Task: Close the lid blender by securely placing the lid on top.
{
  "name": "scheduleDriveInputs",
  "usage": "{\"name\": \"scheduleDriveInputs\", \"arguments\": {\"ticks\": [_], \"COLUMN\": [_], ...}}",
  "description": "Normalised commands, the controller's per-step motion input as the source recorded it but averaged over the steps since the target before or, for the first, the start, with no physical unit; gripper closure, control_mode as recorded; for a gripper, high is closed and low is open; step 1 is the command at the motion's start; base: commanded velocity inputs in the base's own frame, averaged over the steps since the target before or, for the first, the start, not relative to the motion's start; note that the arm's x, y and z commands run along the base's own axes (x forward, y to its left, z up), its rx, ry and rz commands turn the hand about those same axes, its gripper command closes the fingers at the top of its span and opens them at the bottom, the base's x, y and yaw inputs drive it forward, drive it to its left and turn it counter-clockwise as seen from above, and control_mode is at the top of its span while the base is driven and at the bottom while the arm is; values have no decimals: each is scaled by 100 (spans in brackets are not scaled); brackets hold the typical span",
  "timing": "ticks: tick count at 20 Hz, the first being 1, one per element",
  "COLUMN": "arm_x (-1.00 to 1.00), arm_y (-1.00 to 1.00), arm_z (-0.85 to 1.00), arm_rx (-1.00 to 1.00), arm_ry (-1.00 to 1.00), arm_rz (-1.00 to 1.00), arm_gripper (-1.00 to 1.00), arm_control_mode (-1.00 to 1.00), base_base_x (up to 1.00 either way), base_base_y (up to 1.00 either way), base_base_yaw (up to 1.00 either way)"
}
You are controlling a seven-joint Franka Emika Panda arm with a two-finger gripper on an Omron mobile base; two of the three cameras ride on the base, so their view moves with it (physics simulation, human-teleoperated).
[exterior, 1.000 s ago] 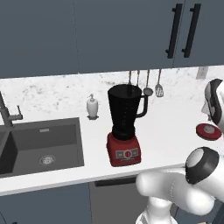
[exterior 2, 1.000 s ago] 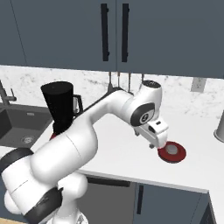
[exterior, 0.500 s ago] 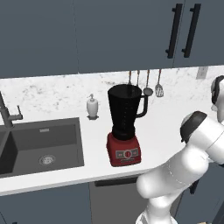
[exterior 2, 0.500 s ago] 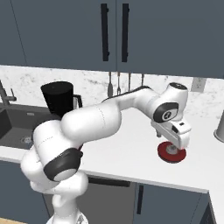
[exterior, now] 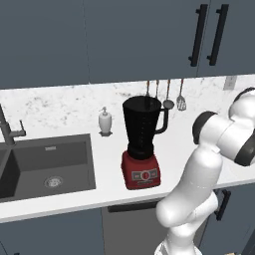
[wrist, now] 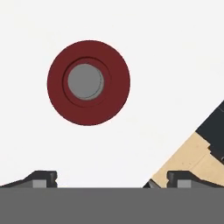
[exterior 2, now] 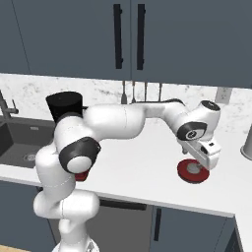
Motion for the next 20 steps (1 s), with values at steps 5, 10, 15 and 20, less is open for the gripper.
{"name": "scheduleDriveInputs", "arguments": {"ticks": [5, 10, 15, 20], "arm_x": [12, 4, 38, 30], "arm_y": [12, 13, 29, 23], "arm_z": [-63, -19, -4, -23], "arm_rx": [0, -9, -13, -6], "arm_ry": [-18, -1, 10, 5], "arm_rz": [1, 4, 0, 0], "arm_gripper": [-100, -100, -100, -100], "arm_control_mode": [-100, -100, -100, -100], "base_base_x": [0, 0, 0, 0], "base_base_y": [0, 0, 0, 0], "base_base_yaw": [0, 0, 0, 0]}}
